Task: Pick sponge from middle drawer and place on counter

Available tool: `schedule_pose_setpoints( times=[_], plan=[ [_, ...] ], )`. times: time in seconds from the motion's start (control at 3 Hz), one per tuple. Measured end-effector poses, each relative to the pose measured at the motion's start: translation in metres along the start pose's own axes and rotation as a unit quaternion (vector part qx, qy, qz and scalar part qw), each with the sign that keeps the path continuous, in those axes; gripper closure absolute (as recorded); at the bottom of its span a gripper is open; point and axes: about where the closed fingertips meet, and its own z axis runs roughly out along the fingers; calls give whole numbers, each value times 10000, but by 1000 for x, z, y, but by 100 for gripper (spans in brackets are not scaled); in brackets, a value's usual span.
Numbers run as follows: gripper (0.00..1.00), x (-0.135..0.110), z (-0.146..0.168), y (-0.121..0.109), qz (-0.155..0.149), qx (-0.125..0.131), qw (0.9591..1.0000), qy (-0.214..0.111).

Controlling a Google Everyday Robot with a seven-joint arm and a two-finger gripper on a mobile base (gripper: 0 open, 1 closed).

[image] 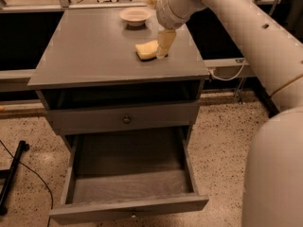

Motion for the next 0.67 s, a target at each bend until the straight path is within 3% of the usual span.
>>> schedule_pose_setpoints(
  times=[0.33, 0.67],
  plan=[
    [0, 14, -34, 1, 413, 296, 9987, -60],
    [0, 32, -77, 11, 980, 844, 9913, -264]
  ],
)
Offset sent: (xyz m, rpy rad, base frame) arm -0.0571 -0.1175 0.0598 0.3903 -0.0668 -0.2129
